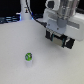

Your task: Open the kcup holder, insert the kcup into the holder, and close the kcup holder

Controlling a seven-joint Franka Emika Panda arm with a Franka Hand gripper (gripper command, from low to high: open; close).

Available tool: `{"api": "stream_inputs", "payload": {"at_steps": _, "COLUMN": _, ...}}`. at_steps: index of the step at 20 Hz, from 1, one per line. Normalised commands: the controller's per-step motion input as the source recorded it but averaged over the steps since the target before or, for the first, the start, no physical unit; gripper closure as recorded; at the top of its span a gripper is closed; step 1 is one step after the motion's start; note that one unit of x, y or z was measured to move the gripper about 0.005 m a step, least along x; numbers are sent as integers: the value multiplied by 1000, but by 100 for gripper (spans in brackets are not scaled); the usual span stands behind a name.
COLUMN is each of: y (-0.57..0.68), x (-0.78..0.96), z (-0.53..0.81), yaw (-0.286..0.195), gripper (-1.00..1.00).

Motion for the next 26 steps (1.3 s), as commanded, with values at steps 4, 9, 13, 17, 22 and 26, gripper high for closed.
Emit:
{"api": "stream_inputs", "payload": {"at_steps": 4, "y": -289, "x": 333, "z": 282, "yaw": -128, "gripper": -100}}
{"api": "stream_inputs", "payload": {"at_steps": 9, "y": -529, "x": 206, "z": 329, "yaw": -177, "gripper": -100}}
{"api": "stream_inputs", "payload": {"at_steps": 13, "y": -651, "x": 173, "z": 256, "yaw": -201, "gripper": -100}}
{"api": "stream_inputs", "payload": {"at_steps": 17, "y": -613, "x": 131, "z": 180, "yaw": -222, "gripper": -100}}
{"api": "stream_inputs", "payload": {"at_steps": 22, "y": -511, "x": 12, "z": 86, "yaw": -262, "gripper": -100}}
{"api": "stream_inputs", "payload": {"at_steps": 26, "y": -431, "x": -22, "z": -10, "yaw": -295, "gripper": -100}}
